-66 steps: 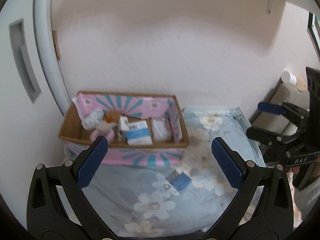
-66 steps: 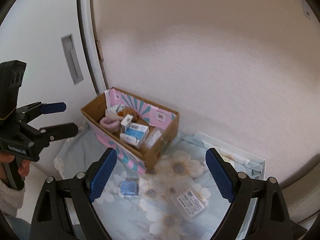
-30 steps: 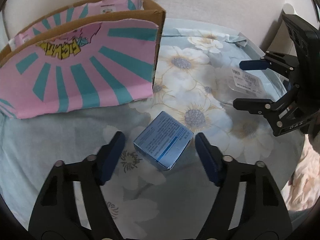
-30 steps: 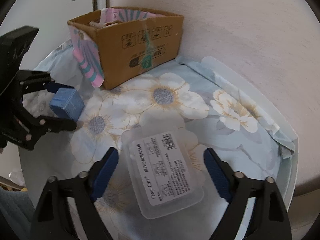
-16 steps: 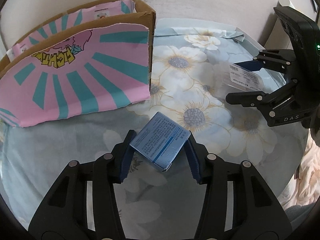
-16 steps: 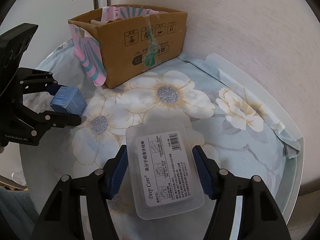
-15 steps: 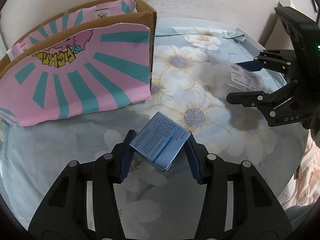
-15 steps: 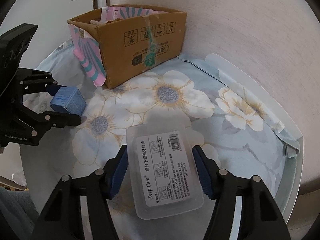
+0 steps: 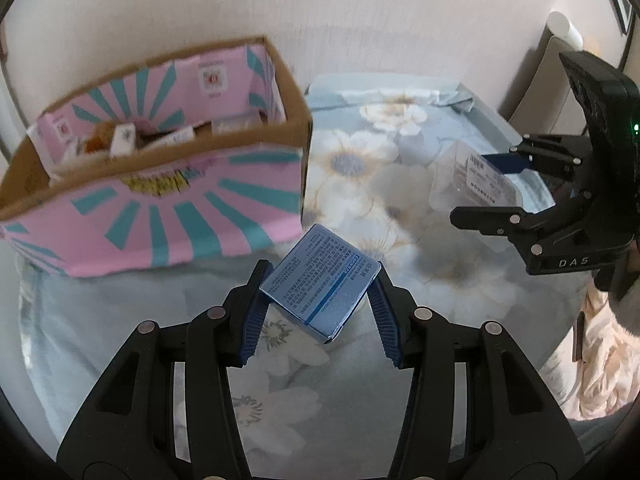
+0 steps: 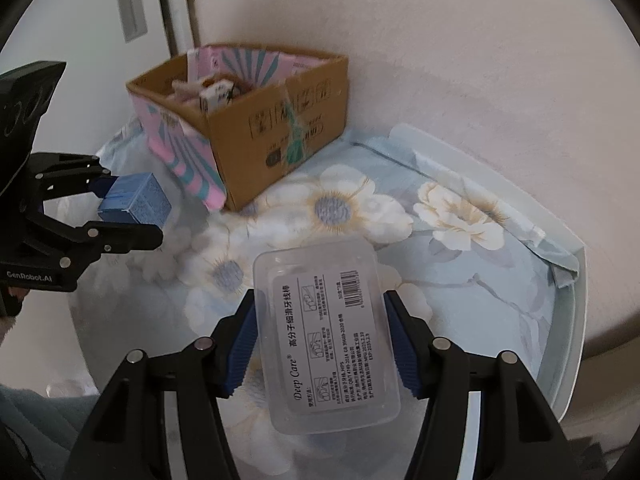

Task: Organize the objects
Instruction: 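Carry medicine box and clear case into the cardboard box and open both grippers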

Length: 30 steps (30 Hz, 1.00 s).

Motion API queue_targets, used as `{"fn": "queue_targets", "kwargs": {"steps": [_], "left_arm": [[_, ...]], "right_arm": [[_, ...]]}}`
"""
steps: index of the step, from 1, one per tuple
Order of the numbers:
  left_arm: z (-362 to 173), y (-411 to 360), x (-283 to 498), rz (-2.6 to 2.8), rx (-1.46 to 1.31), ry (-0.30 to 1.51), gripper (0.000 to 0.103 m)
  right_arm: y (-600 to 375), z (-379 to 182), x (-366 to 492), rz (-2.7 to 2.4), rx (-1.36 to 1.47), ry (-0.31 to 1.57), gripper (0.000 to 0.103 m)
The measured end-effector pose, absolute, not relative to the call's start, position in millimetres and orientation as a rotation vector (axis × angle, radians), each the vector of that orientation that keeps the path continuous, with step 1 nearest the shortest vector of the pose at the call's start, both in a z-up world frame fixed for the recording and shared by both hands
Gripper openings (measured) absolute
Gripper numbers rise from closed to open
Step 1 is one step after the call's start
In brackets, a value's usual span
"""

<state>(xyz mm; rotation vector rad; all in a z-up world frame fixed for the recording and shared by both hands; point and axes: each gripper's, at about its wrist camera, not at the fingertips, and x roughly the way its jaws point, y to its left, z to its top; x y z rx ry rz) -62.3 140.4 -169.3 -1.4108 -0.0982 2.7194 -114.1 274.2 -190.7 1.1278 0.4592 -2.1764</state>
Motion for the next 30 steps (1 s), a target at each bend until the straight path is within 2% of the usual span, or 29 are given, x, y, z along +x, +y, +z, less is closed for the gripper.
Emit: {"fn": "queue_targets", "kwargs": {"steps": [8, 20, 30], "left_arm": [[-126.3, 122.3, -65.7, 2.707, -1.358, -0.149, 0.045], [-60.0, 71.8, -86.8, 2.745, -1.258, -0.15, 0.045], [-31.1, 5.9, -112.3, 2.809, -1.238, -0.149, 0.045]], "right_arm": [[267.5, -146.9, -112.2, -2.247, 1.137, 0.357, 0.056], [236.9, -55.1, -127.1, -2.333, 1.063, 0.299, 0.056], [181.2, -21.6, -158.4, -2.353, 1.003, 0.255, 0.056]]}}
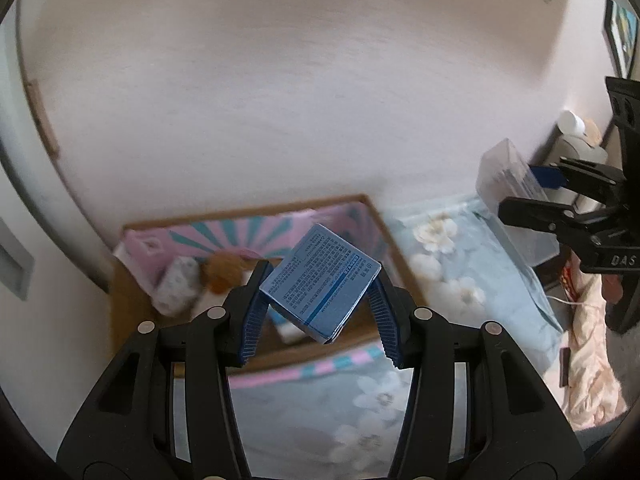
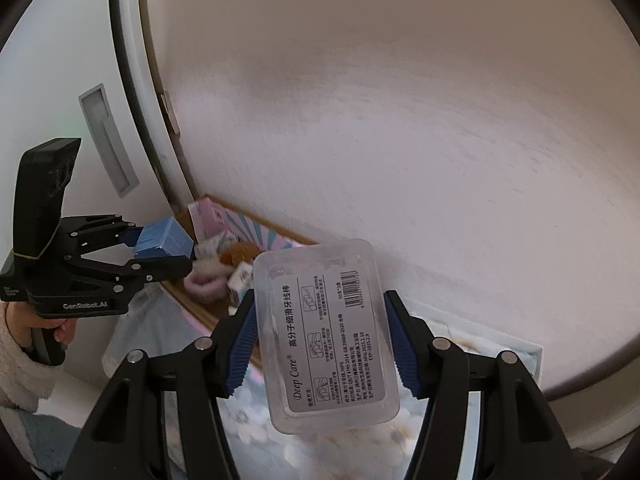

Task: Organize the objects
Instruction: 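Carry medicine box and clear case into the cardboard box and open both grippers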

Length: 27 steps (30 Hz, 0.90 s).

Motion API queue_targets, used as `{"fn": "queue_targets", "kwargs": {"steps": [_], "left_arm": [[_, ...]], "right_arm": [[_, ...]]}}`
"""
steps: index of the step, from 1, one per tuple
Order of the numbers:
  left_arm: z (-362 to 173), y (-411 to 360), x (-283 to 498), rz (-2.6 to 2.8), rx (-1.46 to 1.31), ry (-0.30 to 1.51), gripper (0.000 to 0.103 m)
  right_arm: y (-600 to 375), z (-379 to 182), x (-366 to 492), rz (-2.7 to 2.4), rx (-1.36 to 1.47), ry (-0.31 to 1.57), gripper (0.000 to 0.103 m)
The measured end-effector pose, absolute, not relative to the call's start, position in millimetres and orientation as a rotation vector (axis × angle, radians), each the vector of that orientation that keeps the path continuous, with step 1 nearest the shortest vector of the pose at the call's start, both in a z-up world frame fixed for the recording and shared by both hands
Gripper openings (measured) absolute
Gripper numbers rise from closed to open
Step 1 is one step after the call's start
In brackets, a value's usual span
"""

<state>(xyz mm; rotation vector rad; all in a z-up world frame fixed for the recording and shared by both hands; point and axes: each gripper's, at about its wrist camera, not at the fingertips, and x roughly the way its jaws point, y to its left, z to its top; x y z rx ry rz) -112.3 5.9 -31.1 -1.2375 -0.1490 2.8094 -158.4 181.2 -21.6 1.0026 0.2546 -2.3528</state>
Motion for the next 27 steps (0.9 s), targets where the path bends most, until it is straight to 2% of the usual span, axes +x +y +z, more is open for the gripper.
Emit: {"fn": "queue_targets", "kwargs": {"steps": [12, 27], "left_arm": [[-53.1, -75.7, -144.3, 2.867, -1.321, -0.212, 0.045], [-109.9, -106.0, -175.3, 2.796, -1.458, -0.228, 0.045]], "right_arm": [[119.4, -48.9, -200.0, -2.334, 1.093, 0.23, 0.056], [79.6, -108.0, -218.8, -2.308, 1.269, 0.274, 0.056]]}}
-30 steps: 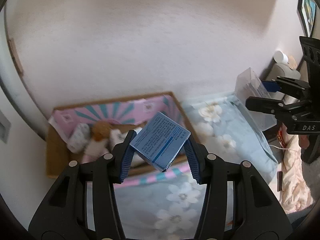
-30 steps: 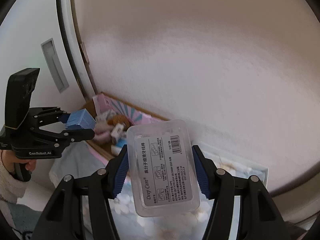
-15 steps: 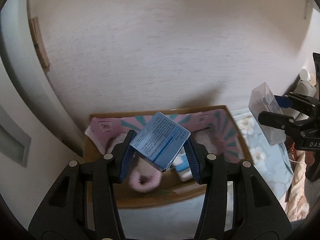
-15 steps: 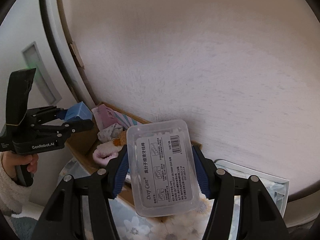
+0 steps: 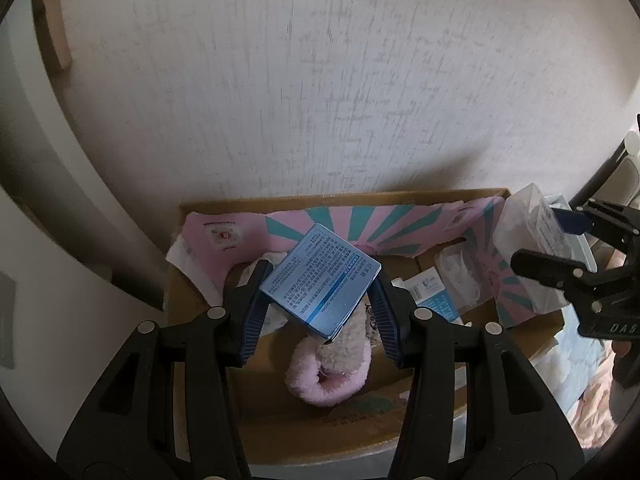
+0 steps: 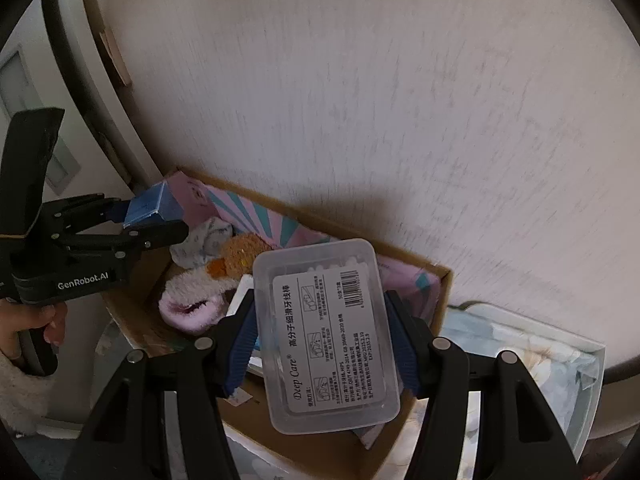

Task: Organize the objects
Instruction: 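Carry medicine box and clear case into the cardboard box and open both grippers, then withdraw both grippers from the cardboard box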

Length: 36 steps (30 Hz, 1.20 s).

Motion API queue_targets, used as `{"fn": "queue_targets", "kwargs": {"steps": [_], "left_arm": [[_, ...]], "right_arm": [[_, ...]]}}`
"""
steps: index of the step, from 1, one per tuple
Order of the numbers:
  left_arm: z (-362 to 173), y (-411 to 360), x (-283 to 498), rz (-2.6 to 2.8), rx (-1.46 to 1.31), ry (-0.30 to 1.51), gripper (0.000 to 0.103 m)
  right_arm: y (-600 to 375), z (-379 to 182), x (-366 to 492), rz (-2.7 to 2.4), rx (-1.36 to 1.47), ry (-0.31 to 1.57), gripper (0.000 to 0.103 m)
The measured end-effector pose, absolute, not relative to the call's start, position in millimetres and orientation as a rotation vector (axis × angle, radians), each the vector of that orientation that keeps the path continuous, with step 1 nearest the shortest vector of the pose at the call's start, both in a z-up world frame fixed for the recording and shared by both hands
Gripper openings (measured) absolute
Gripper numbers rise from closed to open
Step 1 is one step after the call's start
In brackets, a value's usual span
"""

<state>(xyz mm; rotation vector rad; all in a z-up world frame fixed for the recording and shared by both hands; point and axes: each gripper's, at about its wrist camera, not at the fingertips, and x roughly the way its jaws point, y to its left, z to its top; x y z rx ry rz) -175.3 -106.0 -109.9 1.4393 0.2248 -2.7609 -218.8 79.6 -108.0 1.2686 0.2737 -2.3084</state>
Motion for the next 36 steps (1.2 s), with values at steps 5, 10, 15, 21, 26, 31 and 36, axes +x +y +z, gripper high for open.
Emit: {"fn": "queue_targets", "kwargs": {"steps": [5, 10, 15, 21, 26, 31, 36], "left_arm": [[-121.3, -111.8, -177.1, -2.752, 1.475, 0.22, 0.045], [-131.6, -118.2, -176.0, -2.746, 1.503, 0.21, 0.045], [-136.2, -122.3, -173.3, -2.741, 1.518, 0.202, 0.045], [-136.7, -128.3, -171.6, -2.746, 1.521, 0.195, 0.045], [-133.8, -124.3, -179.8, -2.717, 1.493, 0.205, 0.051], [-122.1, -129.9, -178.2, -2.747, 1.428, 0.266, 0.103], [-117.9, -127.8, -173.9, -2.747, 1.417, 0.246, 0.103]], "right_arm": [[73.8, -121.7, -221.3, -2.314, 1.307, 0.281, 0.056], [70.8, -134.8, -222.4, -2.321, 1.335, 0.265, 0.056], [66.4, -143.8, -224.8, -2.321, 1.35, 0.257, 0.056], [65.2, -143.4, -229.6, -2.323, 1.359, 0.25, 0.056], [61.9, -144.3, -232.2, -2.298, 1.381, 0.269, 0.07], [68.7, -141.0, -224.9, -2.326, 1.354, 0.261, 0.103], [78.9, -139.1, -220.1, -2.331, 1.364, 0.24, 0.103]]}}
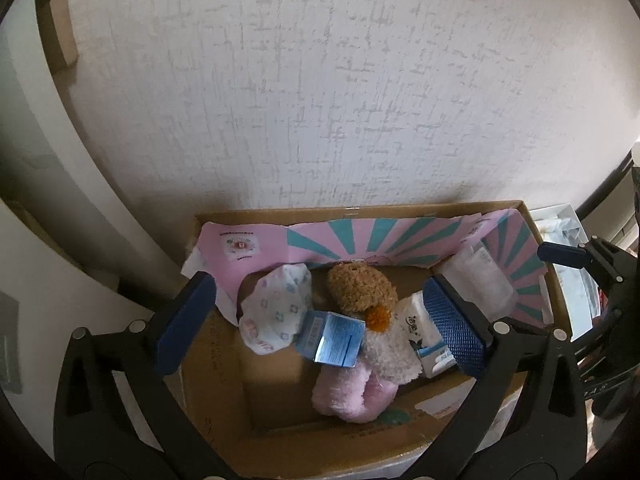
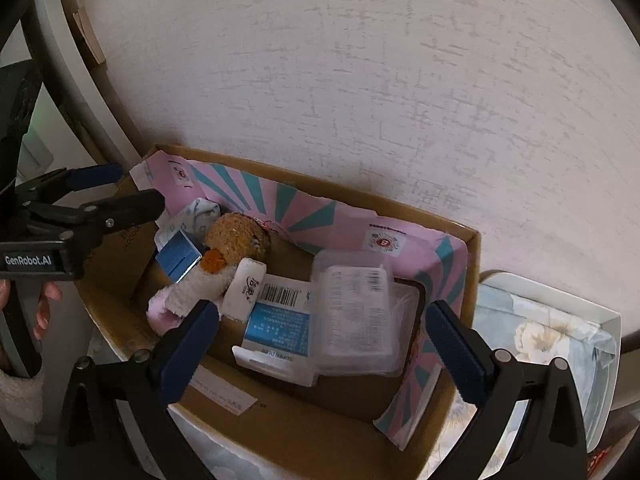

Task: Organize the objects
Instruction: 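Withdraw both grippers from the cardboard box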

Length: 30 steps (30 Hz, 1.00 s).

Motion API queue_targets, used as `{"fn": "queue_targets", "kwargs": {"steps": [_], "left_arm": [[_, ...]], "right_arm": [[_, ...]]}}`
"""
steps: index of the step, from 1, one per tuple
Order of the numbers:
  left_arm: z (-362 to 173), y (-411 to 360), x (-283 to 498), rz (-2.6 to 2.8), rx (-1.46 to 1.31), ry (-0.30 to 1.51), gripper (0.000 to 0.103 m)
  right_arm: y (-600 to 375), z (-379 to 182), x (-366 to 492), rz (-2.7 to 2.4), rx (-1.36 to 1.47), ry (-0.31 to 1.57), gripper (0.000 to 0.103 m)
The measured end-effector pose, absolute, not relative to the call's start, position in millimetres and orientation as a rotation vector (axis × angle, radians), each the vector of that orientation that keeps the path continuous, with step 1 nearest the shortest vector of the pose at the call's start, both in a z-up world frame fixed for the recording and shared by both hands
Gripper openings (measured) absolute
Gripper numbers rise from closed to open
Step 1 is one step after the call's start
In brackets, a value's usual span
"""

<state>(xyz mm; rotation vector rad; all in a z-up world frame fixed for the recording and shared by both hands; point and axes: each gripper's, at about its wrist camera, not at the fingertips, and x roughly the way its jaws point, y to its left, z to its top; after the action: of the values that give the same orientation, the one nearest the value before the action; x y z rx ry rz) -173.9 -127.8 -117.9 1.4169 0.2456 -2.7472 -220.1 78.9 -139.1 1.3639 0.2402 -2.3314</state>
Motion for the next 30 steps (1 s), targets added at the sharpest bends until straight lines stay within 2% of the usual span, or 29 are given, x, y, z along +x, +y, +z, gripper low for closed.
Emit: {"fn": "queue_targets", "kwargs": {"steps": [11, 22, 30], "left_arm": [[-103.1, -109.0, -165.9, -2.754, 1.36, 0.285, 0.103], [-35.6, -78.0, -133.1, -2.757, 1.234, 0.235, 0.103], [11.0, -50.5, -97.5, -2.775, 1.135, 0.281, 0.103]], "right_arm": [[78.0, -121.8, -214.8, -2.358, 1.337, 0.23, 0.103], [118.1, -66.5, -191.6, -2.498, 1.336, 0.178, 0.102], [152.5, -17.6, -161.8, -2.615, 1.293, 0.075, 0.103]]}}
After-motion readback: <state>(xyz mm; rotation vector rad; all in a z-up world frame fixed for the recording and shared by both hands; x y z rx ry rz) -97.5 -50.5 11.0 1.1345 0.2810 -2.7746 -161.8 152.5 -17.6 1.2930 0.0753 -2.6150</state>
